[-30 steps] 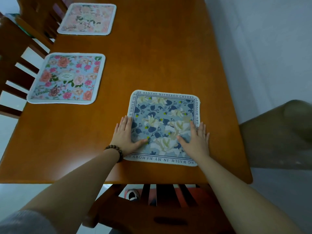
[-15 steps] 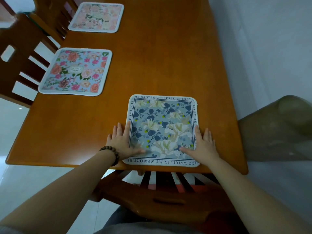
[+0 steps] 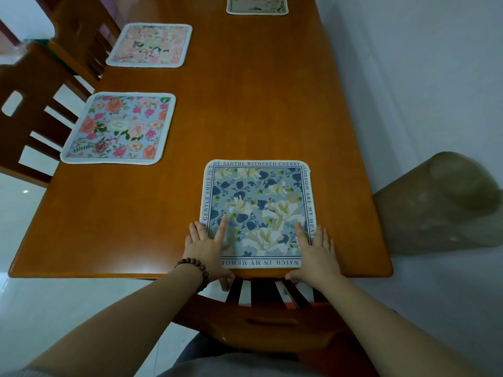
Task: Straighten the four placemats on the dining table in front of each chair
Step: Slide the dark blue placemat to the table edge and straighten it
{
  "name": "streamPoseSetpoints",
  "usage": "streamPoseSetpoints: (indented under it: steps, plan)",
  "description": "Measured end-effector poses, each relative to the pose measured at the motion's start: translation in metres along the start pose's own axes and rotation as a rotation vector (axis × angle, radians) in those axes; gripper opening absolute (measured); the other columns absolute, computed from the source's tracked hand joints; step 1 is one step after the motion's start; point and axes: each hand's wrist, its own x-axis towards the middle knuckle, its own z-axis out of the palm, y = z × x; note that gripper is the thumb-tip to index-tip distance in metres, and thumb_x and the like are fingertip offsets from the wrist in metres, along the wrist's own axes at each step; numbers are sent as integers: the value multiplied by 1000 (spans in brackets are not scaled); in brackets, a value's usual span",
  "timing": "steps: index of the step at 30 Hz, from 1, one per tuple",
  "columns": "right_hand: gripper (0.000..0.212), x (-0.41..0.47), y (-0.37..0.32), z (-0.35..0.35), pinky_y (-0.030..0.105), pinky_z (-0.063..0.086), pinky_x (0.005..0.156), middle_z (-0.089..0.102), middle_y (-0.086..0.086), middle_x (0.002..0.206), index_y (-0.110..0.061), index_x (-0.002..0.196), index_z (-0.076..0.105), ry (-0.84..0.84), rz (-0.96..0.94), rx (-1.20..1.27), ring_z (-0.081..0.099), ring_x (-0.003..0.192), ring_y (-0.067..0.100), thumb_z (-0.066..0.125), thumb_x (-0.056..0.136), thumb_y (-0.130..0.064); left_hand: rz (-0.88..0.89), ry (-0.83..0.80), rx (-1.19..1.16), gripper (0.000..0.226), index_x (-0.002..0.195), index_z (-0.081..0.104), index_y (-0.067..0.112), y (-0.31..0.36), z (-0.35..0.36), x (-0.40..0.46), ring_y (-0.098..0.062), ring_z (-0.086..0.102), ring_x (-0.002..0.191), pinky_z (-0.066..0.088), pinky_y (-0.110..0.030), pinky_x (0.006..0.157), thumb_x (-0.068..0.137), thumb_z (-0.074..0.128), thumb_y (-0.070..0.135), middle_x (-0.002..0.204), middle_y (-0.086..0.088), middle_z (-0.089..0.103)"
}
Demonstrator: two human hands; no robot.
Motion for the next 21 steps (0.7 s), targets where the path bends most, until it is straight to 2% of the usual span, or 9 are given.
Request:
streamPoseSetpoints:
  steps: [7, 10, 13, 15, 18, 21]
  plan:
    - [130, -3, 1, 5, 45, -2, 116, -18, 26, 154, -31, 147, -20, 38, 19, 50, -13, 143, 37, 77, 65, -58, 29, 39, 69, 147, 132, -45, 31, 0, 4, -2, -47, -1, 142, 13, -52, 113, 49, 63, 86, 151, -36, -4]
    - [128, -6, 3, 8, 44, 0, 116, -14, 26, 155, -31, 148, -17, 58, 35, 51, -9, 144, 37, 77, 66, -57, 49, 87, 122, 143, 136, -40, 29, 1, 6, -5, -44, 14, 140, 20, -51, 111, 51, 58, 89, 151, -33, 10]
    - [129, -7, 7, 6, 45, 1, 116, -7, 25, 155, -31, 148, -18, 83, 31, 17, -5, 144, 38, 77, 65, -60, 54, 160, 167, 142, 141, -33, 25, -2, 2, -6, -37, 31, 130, 31, -47, 105, 50, 54, 91, 145, -23, 28]
    - [135, -6, 11, 5, 45, -2, 115, -12, 25, 155, -31, 146, -23, 81, 35, 9, -10, 144, 38, 77, 61, -62, 38, 147, 168, 144, 138, -37, 26, -3, 0, -7, -39, 23, 136, 27, -51, 108, 49, 56, 90, 149, -24, 21]
    - [140, -6, 13, 6, 45, -6, 115, -24, 24, 152, -31, 142, -30, 44, 35, 16, -21, 142, 36, 78, 59, -63, 14, 67, 137, 146, 130, -47, 29, -1, 1, -8, -43, -3, 143, 11, -56, 113, 48, 58, 89, 154, -29, -3]
    - [138, -5, 11, 7, 43, -6, 115, -19, 24, 154, -31, 144, -28, 65, 16, 39, -17, 143, 34, 79, 61, -60, 15, 49, 122, 146, 131, -46, 30, 3, 2, -7, -44, -1, 143, 12, -54, 113, 49, 62, 87, 153, -32, -2]
